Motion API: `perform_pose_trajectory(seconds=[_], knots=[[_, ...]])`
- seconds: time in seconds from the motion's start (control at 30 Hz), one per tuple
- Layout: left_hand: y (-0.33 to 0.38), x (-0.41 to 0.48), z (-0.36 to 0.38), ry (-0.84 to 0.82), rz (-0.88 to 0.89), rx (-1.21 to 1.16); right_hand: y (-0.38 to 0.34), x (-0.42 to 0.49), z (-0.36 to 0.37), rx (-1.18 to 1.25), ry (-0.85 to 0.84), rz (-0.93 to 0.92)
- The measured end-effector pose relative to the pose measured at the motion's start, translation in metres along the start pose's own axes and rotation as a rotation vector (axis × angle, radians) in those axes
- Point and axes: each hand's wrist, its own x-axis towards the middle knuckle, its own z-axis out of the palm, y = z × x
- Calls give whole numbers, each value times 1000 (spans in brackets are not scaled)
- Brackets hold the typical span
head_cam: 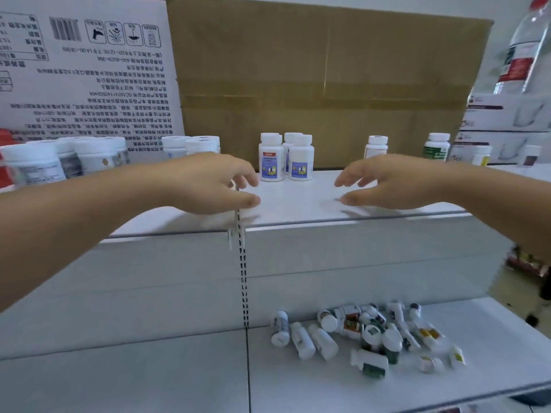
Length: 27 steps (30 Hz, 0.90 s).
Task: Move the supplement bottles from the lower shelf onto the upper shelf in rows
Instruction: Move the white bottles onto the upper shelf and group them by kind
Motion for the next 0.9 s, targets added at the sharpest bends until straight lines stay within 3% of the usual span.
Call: perform_pose_trajectory(seconds=[0.13,0.23,0.43,0.67,0.9], knots=[[6,-47,1,99,126,5,-25,-54,5,15,53,4],[12,-79,10,216,316,31,-41,-87,19,27,61,22],[-11,-110,63,130,418,99,-36,-123,81,3,-42,112],[-48,-96,190,-125,217,177,15,-104,187,-17,-194,254],[-65,-16,309,-270,-77,-104,62,-34,295,30,-377,274]])
